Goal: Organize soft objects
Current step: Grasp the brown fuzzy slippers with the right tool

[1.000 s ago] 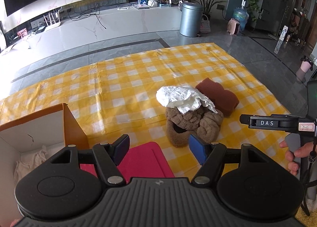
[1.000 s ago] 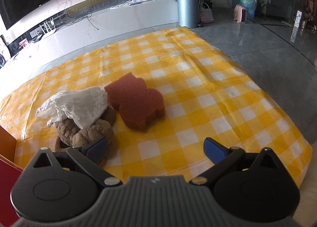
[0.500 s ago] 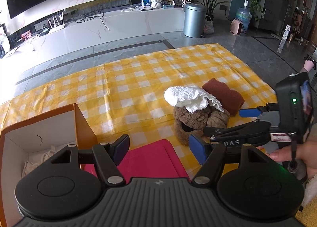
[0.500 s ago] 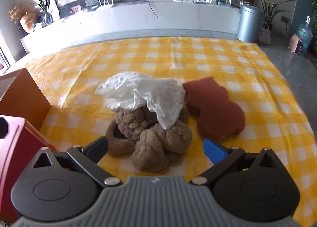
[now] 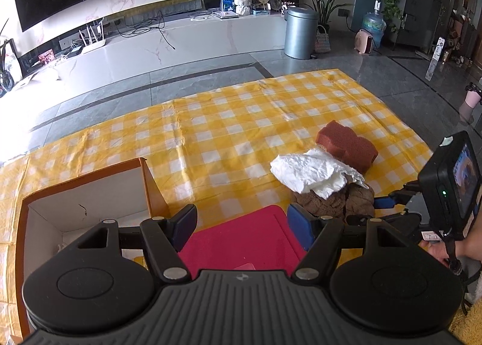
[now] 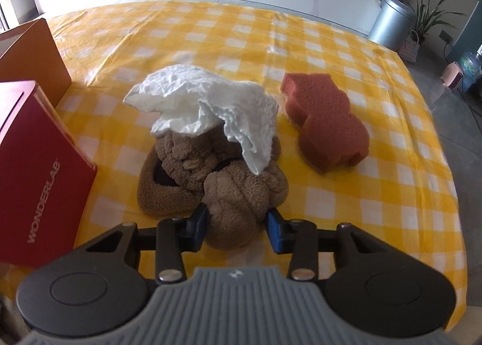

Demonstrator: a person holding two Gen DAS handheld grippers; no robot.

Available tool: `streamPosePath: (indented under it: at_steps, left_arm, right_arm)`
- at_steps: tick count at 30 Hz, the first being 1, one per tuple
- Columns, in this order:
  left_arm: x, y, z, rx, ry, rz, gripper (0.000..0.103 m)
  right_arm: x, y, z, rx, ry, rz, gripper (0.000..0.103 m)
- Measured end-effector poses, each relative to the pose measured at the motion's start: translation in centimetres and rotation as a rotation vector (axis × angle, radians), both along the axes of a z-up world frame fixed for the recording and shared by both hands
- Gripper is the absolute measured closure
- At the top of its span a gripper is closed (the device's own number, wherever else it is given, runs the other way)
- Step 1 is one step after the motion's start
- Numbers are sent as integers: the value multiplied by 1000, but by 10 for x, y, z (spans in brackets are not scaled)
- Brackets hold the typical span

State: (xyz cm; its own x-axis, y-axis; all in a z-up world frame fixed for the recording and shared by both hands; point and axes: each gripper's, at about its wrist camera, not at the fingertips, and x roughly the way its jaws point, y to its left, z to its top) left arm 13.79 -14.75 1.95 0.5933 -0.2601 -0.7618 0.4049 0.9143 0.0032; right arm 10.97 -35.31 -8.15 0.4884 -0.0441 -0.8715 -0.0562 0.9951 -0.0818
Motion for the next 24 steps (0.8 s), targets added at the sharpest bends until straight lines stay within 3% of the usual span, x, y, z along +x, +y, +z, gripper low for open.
streamPosePath:
  at_steps: [4, 6, 11, 16, 22, 24]
  left_arm:
    - [-1, 2, 2, 3, -14, -4, 22]
    - [1, 1, 2, 9, -12, -4, 22]
    - [5, -3, 2, -3, -10, 8, 22]
    - [11, -15, -4, -13, 22, -18, 22]
    - [16, -49, -16, 7, 15, -154, 22]
    - [16, -64, -22, 28, 1, -240, 22]
  right_arm:
    - [-13, -2, 5, -3, -21, -49, 40]
    - [-15, -4, 13, -6, -84, -44, 27]
    - [-3, 1, 15, 36, -108, 26, 26]
    - [13, 21, -2, -75, -52, 92, 19]
    - [9, 12, -2, -57, -69, 77, 24]
    - [9, 10, -4, -60, -64, 71, 24]
